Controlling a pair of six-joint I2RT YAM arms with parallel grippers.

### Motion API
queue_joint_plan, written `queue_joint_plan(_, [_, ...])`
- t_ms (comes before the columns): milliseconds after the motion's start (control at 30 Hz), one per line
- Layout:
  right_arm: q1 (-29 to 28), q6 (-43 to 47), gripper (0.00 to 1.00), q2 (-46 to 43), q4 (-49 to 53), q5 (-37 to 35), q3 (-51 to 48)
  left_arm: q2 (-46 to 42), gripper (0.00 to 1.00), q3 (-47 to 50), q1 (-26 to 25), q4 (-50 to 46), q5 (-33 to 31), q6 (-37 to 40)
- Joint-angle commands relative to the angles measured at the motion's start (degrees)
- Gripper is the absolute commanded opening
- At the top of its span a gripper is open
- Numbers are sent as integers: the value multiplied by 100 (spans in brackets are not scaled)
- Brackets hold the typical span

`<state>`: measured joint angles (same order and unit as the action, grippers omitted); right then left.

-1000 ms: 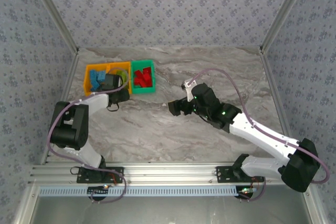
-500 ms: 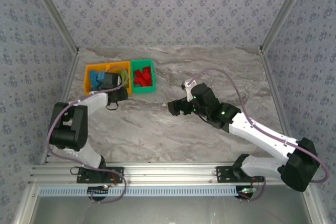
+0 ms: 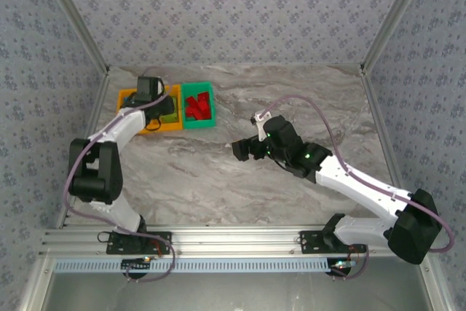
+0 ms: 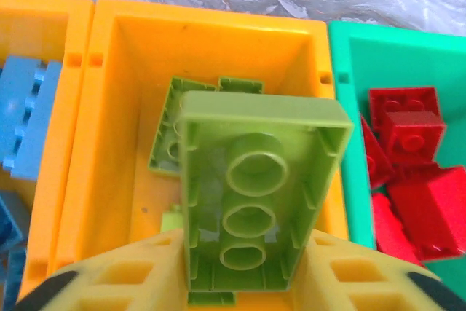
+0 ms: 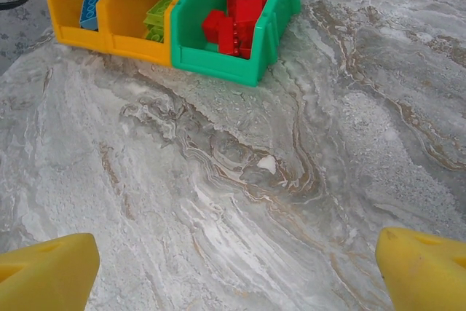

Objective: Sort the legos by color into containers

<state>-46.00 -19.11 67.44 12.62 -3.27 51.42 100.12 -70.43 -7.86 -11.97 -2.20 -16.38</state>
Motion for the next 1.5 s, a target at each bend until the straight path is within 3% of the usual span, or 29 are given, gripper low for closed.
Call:
queue_joint_plan(0, [25,-118,100,-325,261,-203,-47,160,52,-266,38,-141,22,85])
queue_joint_plan(200, [459,-258,100,-917,737,-927,-293,-705,56,186,6,-78,33,-8])
queue_joint_plan(400, [2015,-27,100,-1412,1020,-2250,-893,-2896,63,1778,-174,455,-610,-19])
queue_joint_plan(533, [3668,317,100,-1156,-203,-2238,-1584,-3965,75,3145,-172,1219,-1201,304])
queue_joint_plan(667, [4267,1393,100,-392,-2599,-2008,-2468,-4355,83,4352,-156,2289,-1828,737])
queue_joint_plan(800, [4668,1846,100,1282,-3790,-1514,-2281,-4062,93,5073,47,3451,-1891,1207])
queue_joint_plan(933, [4770,1674,100,2142,-3826,-806,-1600,-3330,99,5233,229,4320,-1637,1345])
queue_joint_plan(967, [4604,1774,100,2167,-3685,-1056,-1544,-3126,99,5296,261,4668,-1530,1357])
queue_joint_plan(1033, [4357,2154,100,1993,-4490,-986,-2045,-2794,99,5287,323,5229,-1139,1437])
queue_joint_plan(1133, [4890,1783,100,2006,-6391,-101,-3162,-2232,99,5193,455,5936,-692,1722])
queue_joint_plan(1167, [4887,1796,100,2111,-6930,-104,-3328,-1964,99,5152,574,6150,-583,1642])
queue_joint_plan(1233, [4723,1839,100,1938,-6069,-550,-3053,-1036,99,5111,836,7037,-277,1473])
queue_joint_plan(1300, [4541,1977,100,1981,-6281,-795,-3095,-1373,99,4722,886,5714,-293,1351])
queue_joint_plan(1467, [4727,1954,100,1977,-6088,-234,-3004,-1231,99,4714,879,5912,-242,1416])
